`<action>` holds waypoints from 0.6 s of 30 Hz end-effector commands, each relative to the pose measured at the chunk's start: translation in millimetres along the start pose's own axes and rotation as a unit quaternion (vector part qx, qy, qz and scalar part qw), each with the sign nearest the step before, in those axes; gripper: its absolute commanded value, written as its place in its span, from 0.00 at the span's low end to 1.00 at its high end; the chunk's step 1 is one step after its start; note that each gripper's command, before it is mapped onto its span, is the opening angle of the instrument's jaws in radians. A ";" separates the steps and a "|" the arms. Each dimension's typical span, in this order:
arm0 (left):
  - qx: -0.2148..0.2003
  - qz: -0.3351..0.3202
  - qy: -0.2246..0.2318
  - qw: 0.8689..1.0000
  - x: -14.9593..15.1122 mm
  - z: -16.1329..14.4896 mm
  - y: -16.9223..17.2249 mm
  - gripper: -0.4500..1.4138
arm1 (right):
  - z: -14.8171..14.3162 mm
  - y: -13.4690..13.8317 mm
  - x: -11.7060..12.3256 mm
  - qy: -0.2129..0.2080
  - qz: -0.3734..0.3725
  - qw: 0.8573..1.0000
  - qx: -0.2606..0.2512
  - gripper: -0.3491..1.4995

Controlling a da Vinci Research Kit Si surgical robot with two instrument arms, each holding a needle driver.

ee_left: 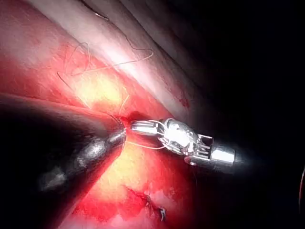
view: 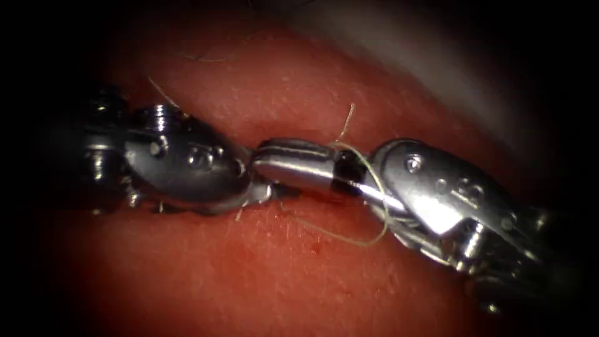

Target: Wound Closure

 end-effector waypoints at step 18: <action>0.003 0.005 -0.013 1.000 1.7 0.2 1.9 0.05 | -0.6 1.7 -3.9 -0.042 0.063 0.976 -0.202 0.81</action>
